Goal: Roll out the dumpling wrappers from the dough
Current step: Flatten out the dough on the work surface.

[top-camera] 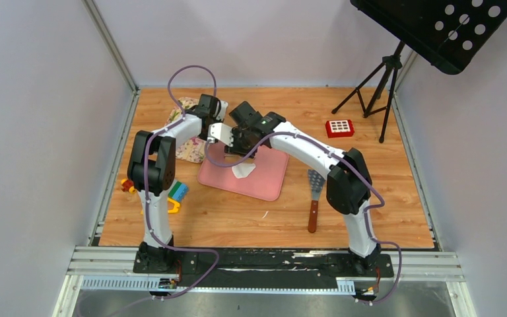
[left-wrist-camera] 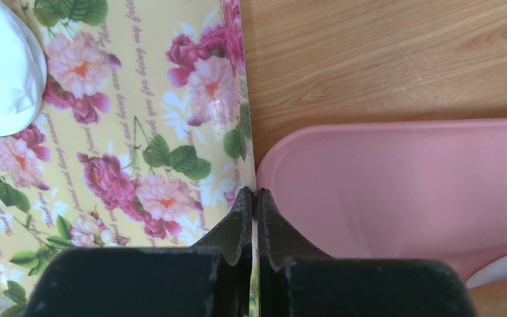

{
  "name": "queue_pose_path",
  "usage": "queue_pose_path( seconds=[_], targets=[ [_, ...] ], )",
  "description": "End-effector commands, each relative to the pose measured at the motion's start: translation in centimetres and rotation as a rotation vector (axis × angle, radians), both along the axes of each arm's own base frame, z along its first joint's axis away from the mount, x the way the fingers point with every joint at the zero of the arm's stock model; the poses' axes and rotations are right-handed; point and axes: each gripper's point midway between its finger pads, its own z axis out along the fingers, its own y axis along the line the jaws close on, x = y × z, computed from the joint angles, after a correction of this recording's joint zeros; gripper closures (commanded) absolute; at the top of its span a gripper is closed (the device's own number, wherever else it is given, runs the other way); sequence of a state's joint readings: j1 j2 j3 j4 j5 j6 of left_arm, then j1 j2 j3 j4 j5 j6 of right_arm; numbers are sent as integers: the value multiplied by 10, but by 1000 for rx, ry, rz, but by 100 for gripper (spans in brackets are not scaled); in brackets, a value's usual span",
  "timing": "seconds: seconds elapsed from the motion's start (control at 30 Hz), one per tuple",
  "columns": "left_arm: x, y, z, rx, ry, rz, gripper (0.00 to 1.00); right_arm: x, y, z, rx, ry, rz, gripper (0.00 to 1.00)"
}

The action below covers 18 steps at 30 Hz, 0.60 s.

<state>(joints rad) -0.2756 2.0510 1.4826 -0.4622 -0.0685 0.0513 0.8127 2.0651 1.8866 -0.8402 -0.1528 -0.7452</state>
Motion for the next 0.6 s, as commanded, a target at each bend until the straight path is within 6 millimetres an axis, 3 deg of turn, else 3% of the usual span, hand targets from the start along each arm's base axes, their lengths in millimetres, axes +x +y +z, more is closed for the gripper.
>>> queue_pose_path(
  seconds=[0.0, 0.17, 0.57],
  targets=[
    [-20, 10, -31, 42, 117, -7, 100, -22, 8, -18, -40, 57, 82, 100],
    [-21, 9, -30, 35, 114, -2, 100, -55, -10, -48, -121, 153, 143, 100],
    [-20, 10, -30, 38, 111, 7, 100, -100, -42, -63, -182, 249, 205, 100]
  ],
)
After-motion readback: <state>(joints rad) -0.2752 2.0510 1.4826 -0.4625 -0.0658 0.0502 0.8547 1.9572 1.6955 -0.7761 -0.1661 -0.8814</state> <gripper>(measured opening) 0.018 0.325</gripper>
